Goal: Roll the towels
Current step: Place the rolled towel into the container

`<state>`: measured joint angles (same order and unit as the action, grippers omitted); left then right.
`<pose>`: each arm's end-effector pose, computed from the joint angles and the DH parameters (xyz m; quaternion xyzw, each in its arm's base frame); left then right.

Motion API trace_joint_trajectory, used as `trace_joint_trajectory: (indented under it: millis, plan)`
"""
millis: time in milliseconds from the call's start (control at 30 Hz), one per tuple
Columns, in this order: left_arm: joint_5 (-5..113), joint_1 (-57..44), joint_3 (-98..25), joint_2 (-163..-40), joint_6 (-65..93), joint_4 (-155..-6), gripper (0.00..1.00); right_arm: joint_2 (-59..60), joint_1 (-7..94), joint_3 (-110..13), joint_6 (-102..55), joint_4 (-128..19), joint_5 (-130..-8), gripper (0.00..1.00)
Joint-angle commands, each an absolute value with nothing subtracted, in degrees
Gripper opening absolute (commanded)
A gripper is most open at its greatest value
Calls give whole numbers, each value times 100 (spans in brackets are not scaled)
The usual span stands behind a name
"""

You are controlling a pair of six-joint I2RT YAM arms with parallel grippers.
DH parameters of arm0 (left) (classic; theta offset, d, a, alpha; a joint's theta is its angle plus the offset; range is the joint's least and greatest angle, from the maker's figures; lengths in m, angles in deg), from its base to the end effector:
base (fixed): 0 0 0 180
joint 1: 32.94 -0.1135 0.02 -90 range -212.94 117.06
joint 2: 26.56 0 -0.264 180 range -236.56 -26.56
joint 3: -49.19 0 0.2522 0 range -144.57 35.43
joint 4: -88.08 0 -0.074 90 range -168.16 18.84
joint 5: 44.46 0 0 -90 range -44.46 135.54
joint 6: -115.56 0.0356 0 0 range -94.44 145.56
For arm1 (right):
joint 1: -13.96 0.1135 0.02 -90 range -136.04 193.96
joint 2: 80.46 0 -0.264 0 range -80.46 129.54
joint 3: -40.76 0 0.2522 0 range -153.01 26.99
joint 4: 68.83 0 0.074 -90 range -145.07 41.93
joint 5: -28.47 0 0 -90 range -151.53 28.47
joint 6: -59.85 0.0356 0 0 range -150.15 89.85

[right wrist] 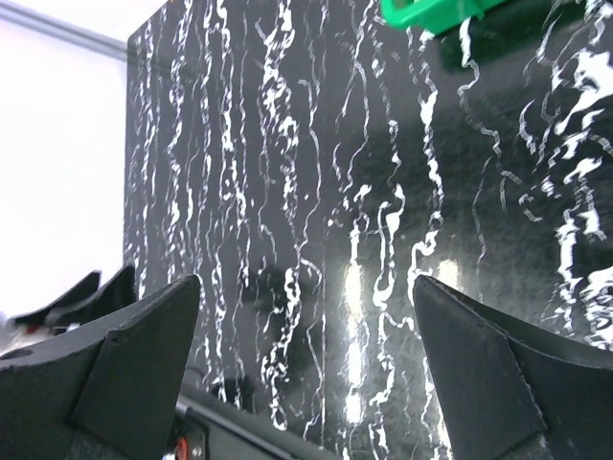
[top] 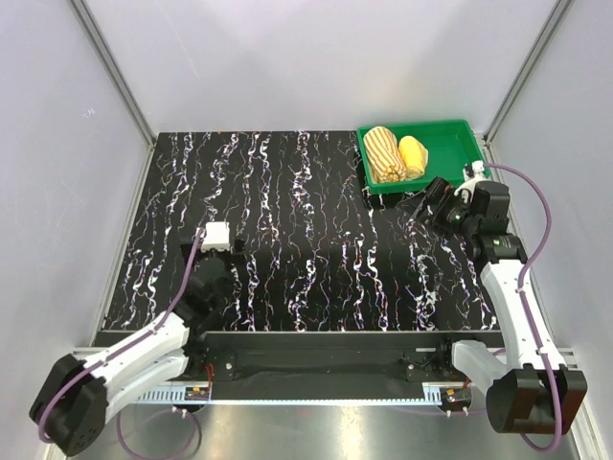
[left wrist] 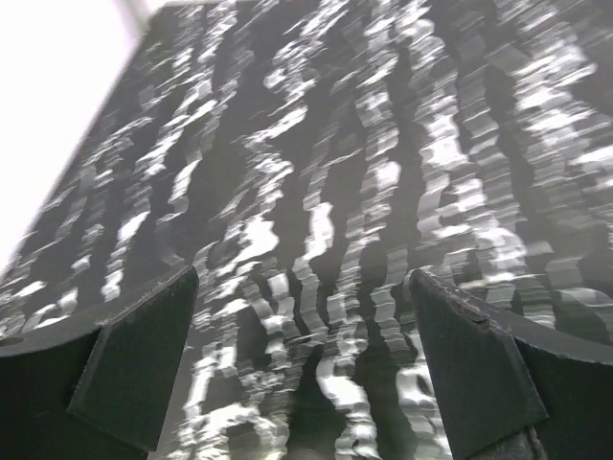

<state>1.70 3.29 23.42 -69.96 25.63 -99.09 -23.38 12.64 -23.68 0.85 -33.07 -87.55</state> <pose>0.1489 -0.0786 0.2004 -0.0048 0.7520 0.0886 0.6532 0.2202 0.0105 0.3170 0.1222 0.8359 0.3147 0.4327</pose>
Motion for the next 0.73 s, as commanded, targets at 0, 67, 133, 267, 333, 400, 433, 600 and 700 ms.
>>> trace_joint_trajectory:
  millis: [0, 67, 133, 267, 333, 400, 433, 600, 700]
  plan:
    - [-141, -348, 2610, -7452, 3040, -11848, 99, -2526, 1308, -2258, 237, -3627, -9062, 100]
    - [457, -1022, 2742, -7717, 2575, -12226, 99, -2500, 1308, -2249, 176, -3565, -9097, 100]
    - [1001, -1376, 2830, -8130, 2363, -12604, 97, -2465, 1308, -2258, 70, -3495, -9106, 100]
    - [1316, -1956, 2446, -9210, 2694, -13075, 99, -2351, 1317, -2258, 61, -3494, -9132, 100]
    - [1582, -1993, 2383, -9615, 3169, -13580, 99, -2289, 1360, -2275, 35, -3495, -9203, 100]
    - [1951, -2431, 2479, -10152, 2952, -14361, 99, -2245, 1361, -2258, 0, -3486, -9159, 100]
    - [2248, -2563, 2488, -10040, 2821, -14242, 99, -2219, 1369, -2240, -18, -3486, -9133, 100]
    - [3285, -2924, 2603, -10180, 2732, -14287, 99, -2043, 1650, -2249, -97, -3477, -9045, 100]
    - [3332, -2978, 2497, -10198, 2750, -14129, 99, -2007, 1818, -2319, -150, -3415, -8764, 100]
